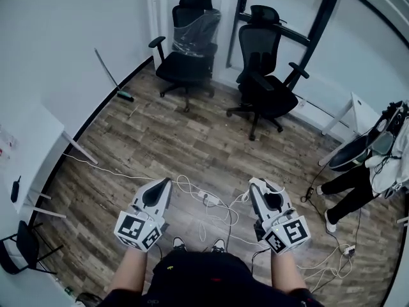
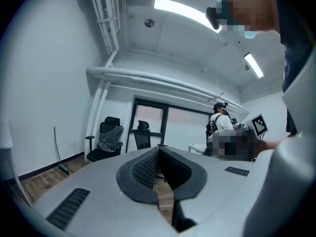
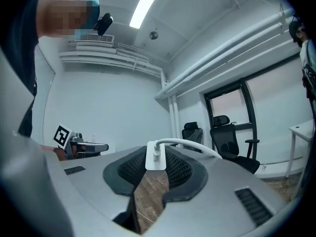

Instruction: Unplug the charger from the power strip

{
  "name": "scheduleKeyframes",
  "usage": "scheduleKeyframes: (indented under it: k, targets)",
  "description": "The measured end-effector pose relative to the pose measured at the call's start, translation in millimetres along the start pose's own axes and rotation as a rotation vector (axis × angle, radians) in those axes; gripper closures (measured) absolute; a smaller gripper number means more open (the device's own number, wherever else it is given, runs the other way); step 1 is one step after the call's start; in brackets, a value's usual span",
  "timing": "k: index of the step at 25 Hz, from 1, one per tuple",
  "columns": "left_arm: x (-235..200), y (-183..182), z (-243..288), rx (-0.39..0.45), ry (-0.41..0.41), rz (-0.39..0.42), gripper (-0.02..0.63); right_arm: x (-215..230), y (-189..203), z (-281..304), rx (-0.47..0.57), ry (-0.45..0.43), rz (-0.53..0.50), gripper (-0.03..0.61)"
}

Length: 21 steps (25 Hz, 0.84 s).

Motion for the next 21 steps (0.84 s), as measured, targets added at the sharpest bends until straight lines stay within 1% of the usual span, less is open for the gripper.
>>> scheduleKeyframes:
  k: [9,21]
  targets:
    - [8,-8,7,0.026,0.042,0.031,0.594,-3,-11,-2,0.016,0.008,-0.023,0.472]
    - [7,-5,2,0.028,0.05,0.017,0.592,-13,-8,1,0.004,0.007,-0.043,0.472]
Point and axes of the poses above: the fingertips, and each gripper's own axes: z forward along the fingers, x to its right, y out of its underside, the point moved 7 cm from there along -z, backward along the fingers, and after that the axes turned 3 degrees about -y, right-handed, at the moved point
